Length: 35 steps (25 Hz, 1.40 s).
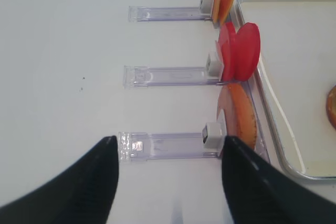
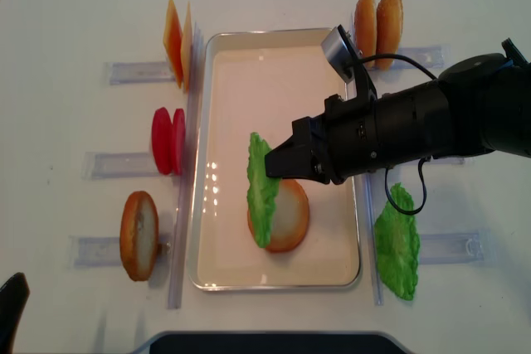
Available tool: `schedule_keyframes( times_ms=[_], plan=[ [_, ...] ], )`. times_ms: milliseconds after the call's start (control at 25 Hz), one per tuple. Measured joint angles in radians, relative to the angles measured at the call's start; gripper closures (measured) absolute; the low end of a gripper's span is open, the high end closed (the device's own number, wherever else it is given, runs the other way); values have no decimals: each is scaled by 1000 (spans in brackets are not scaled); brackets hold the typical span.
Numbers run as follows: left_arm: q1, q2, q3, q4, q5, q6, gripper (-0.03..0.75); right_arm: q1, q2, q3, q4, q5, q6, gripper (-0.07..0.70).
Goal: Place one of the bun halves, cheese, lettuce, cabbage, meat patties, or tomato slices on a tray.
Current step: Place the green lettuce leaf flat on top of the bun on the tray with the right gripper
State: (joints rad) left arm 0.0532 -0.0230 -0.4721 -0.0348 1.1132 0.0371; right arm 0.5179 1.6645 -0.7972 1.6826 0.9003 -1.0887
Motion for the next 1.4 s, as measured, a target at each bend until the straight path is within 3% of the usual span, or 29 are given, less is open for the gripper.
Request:
schedule_keyframes(
  times_ms=[680,920,1400],
  plan=[
    [0,0,0,0,0,0,244,41,49,0,51,3,-37,595],
    [0,0,0,0,0,0,244,41,50,0,62,-33,-57,595],
    [0,0,0,0,0,0,244,41,82,0,65,-41,-69,595]
  ],
)
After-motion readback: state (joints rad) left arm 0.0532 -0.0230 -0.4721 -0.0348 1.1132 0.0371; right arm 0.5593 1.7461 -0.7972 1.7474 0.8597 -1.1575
